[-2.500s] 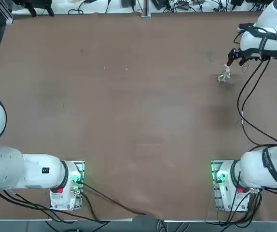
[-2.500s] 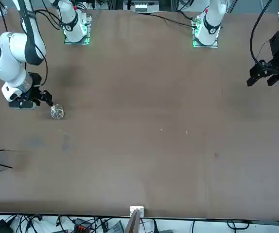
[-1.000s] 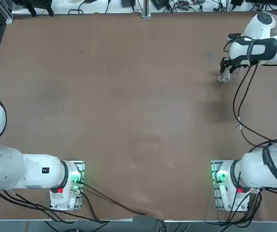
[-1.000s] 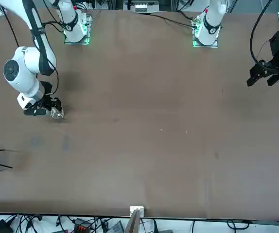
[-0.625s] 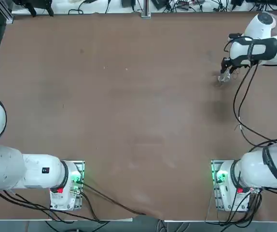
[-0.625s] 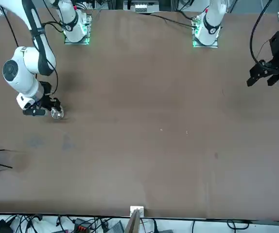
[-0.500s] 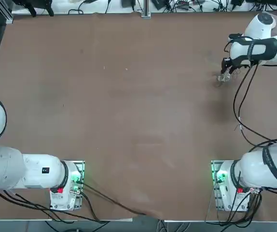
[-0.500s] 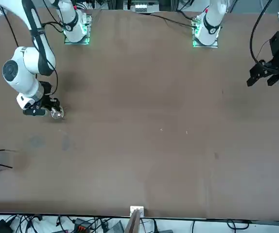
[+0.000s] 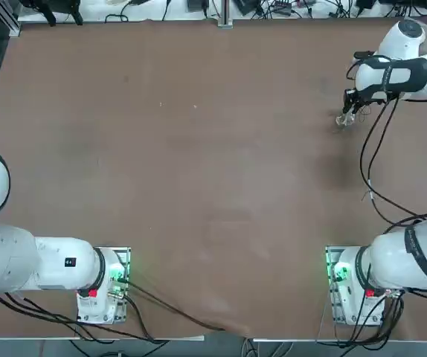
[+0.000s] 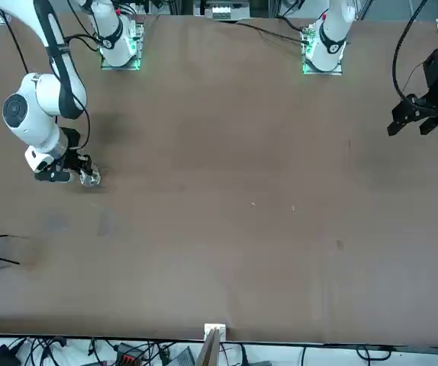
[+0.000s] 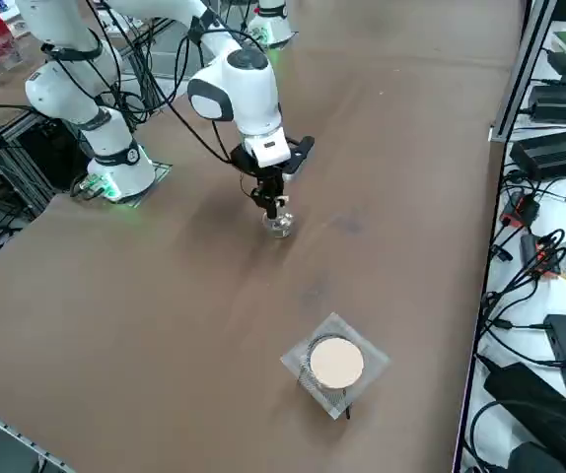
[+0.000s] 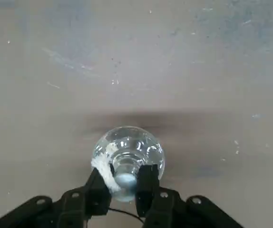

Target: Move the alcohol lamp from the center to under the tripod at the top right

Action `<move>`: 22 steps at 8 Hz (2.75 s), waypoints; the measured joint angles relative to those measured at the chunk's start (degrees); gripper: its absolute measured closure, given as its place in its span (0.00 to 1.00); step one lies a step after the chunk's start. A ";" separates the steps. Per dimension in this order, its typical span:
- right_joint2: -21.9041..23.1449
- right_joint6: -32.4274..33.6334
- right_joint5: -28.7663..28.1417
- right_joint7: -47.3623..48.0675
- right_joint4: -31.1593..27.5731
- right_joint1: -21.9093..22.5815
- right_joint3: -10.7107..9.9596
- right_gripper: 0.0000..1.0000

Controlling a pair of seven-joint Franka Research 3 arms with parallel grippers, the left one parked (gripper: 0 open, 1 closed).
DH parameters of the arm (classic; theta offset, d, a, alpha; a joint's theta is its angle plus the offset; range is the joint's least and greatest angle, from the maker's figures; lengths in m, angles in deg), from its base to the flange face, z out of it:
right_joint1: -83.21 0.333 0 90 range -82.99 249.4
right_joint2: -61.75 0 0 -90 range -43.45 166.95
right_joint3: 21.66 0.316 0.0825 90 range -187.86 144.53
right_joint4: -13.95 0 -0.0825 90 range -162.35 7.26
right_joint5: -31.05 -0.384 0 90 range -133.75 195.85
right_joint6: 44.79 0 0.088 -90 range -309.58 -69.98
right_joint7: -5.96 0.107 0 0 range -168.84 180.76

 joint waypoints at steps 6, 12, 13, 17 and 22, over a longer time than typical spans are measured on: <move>-1.45 4.73 -0.05 -0.19 10.69 -9.57 -0.71 0.71; -15.78 8.16 -4.58 -0.29 30.00 -16.87 -0.79 0.71; -18.20 8.16 -4.70 -0.29 32.80 -17.54 -0.79 0.71; -22.65 8.27 -4.76 -0.29 38.28 -18.69 -0.80 0.71; -27.57 8.27 -4.76 -0.29 43.60 -18.71 -0.76 0.71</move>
